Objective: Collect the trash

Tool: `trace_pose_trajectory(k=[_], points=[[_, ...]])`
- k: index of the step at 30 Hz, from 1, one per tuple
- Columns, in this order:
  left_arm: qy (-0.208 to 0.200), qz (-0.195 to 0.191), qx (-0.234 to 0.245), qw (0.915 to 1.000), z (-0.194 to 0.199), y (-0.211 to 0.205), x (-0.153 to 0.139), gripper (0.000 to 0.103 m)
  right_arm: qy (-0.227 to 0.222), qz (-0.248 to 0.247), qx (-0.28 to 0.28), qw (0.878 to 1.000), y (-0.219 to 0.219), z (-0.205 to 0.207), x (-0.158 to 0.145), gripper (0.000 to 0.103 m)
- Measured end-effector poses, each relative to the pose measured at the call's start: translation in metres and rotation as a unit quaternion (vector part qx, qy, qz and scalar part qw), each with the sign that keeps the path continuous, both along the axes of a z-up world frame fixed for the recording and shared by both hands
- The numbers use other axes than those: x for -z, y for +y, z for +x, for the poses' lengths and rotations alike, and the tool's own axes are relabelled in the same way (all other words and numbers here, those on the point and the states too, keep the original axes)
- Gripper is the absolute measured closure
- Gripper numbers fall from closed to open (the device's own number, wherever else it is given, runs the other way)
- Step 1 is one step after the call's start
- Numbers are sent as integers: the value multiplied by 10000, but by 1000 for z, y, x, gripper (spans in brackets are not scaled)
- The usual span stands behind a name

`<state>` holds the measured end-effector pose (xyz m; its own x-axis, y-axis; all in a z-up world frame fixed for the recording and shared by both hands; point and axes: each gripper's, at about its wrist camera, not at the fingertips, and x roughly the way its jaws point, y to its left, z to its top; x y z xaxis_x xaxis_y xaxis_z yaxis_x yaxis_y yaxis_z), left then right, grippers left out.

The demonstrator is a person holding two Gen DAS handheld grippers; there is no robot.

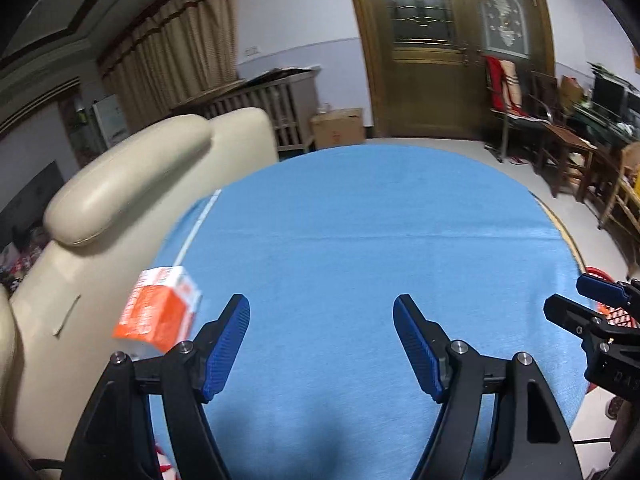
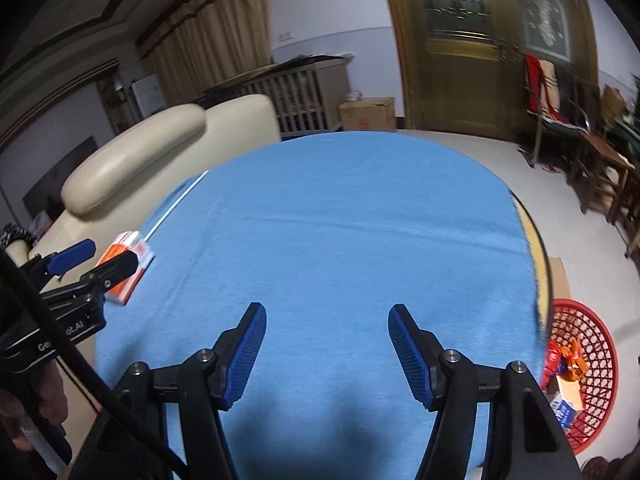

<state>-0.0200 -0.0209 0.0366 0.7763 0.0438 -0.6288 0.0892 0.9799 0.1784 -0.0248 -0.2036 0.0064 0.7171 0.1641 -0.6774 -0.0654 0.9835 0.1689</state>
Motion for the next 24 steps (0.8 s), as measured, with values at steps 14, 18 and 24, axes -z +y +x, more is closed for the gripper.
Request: trace_pose_trajectory(k=[14,18,24], points=[[45,-142,-275,9995,-19,56,-6,28,-13,-214,-131,9997,61,-13,-7,35],[0,-178,-282,9994,-29,60,-9,28,-55,-256,-133,9996,66,-21,-11,35],[-73,-276,-270,9992,-38,63,-15,28,-164,-371,-89,9991,66,-32,-17,35]])
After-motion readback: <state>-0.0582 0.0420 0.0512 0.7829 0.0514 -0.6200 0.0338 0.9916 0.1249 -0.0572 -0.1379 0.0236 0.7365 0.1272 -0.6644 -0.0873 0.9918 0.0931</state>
